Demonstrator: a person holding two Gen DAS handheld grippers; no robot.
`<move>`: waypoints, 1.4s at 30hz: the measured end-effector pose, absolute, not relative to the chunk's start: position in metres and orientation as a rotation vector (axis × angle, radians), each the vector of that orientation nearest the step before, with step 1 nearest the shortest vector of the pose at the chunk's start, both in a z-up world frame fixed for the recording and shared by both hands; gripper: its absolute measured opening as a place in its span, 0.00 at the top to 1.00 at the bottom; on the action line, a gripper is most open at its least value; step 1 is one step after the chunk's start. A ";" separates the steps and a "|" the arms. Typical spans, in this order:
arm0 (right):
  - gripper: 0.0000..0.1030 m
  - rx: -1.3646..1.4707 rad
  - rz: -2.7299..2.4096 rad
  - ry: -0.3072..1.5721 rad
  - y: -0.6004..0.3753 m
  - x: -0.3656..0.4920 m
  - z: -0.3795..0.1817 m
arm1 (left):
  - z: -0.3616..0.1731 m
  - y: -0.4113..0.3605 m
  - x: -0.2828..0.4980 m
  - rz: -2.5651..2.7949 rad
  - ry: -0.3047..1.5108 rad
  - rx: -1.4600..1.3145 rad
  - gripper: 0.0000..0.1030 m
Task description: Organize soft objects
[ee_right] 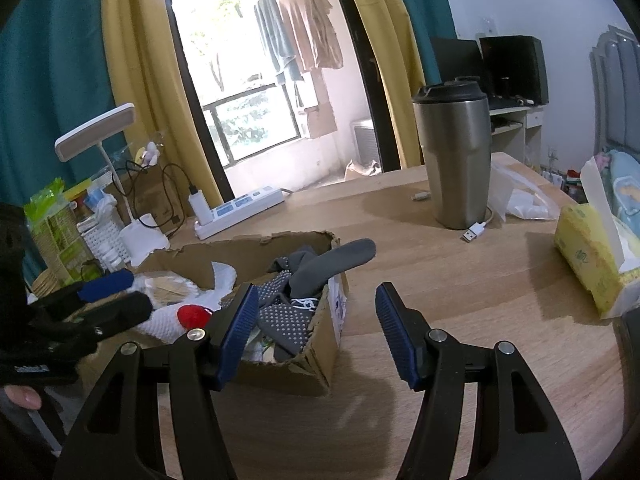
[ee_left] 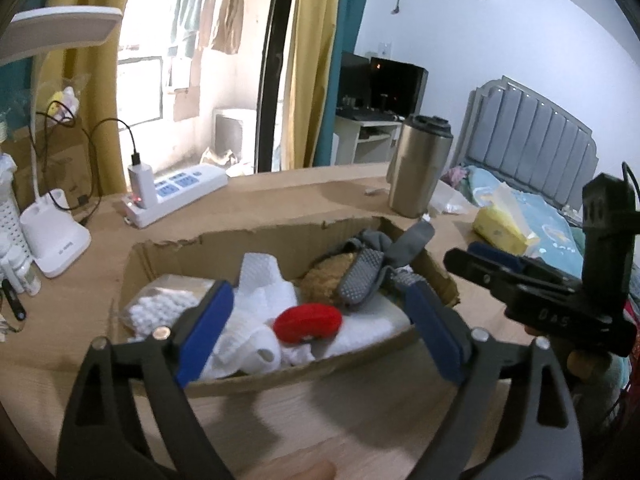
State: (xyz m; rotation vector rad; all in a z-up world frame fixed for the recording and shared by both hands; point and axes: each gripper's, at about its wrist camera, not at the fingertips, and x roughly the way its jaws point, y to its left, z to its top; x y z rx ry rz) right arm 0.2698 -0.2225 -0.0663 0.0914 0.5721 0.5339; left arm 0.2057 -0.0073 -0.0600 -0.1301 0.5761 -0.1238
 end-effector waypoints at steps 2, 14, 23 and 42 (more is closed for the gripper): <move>0.37 0.084 0.535 0.568 -0.221 0.266 -0.064 | -0.057 -0.005 0.201 -0.112 0.563 -0.128 0.09; 0.37 0.024 0.528 0.535 -0.209 0.235 -0.041 | -0.035 0.010 0.160 -0.070 0.501 -0.142 0.01; 0.36 -0.008 0.512 0.501 -0.206 0.202 -0.015 | -0.009 0.016 0.122 -0.046 0.444 -0.131 0.01; 0.20 -0.085 0.439 0.315 -0.214 0.133 0.050 | 0.034 0.010 0.062 -0.016 0.295 -0.105 0.01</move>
